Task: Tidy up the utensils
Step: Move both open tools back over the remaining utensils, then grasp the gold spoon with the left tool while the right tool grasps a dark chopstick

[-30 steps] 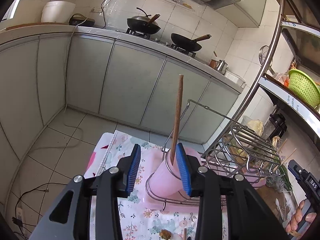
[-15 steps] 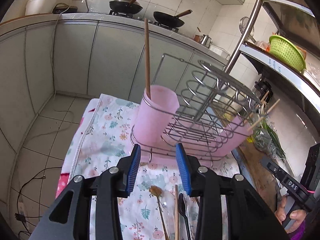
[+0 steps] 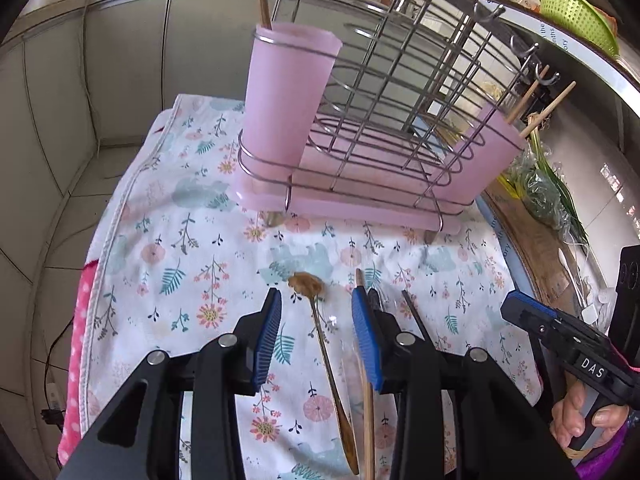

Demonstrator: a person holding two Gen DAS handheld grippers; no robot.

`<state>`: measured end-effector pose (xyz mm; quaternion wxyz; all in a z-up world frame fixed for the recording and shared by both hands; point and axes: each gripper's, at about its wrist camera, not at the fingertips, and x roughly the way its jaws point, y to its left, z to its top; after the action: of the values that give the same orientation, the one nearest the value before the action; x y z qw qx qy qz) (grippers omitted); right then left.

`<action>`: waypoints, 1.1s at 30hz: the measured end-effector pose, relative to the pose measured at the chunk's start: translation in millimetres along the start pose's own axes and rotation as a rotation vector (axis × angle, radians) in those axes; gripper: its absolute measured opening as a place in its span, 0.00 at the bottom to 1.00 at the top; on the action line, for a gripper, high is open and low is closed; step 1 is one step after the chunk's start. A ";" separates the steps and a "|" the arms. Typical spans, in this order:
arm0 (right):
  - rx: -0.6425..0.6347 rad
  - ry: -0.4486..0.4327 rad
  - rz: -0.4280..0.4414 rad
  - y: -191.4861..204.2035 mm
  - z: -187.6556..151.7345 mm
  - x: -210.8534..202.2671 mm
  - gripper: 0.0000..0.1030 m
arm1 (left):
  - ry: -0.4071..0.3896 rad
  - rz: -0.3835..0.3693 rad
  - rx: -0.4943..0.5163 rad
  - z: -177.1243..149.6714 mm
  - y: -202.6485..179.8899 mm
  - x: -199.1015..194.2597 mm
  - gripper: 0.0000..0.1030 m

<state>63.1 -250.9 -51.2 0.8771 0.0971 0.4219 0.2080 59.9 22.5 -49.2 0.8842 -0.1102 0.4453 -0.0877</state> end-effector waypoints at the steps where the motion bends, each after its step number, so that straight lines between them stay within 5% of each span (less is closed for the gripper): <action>1: 0.004 0.009 0.007 -0.4 -2.1 2.1 0.25 | 0.024 -0.008 -0.006 -1.1 0.5 4.6 0.34; 16: 0.058 0.115 0.075 -8.4 -11.5 23.4 0.21 | 0.247 -0.013 -0.158 13.6 17.0 75.2 0.24; 23: 0.055 0.149 0.081 -3.8 -9.5 34.2 0.18 | 0.247 -0.047 -0.197 17.9 26.3 79.7 0.03; 33: 0.013 0.216 0.049 5.7 0.7 55.2 0.18 | 0.138 -0.050 -0.169 20.8 29.7 40.1 0.01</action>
<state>92.8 -221.2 -87.5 0.8206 0.0901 0.5128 0.2357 102.0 43.3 -76.0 0.8366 -0.1894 0.5078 -0.0794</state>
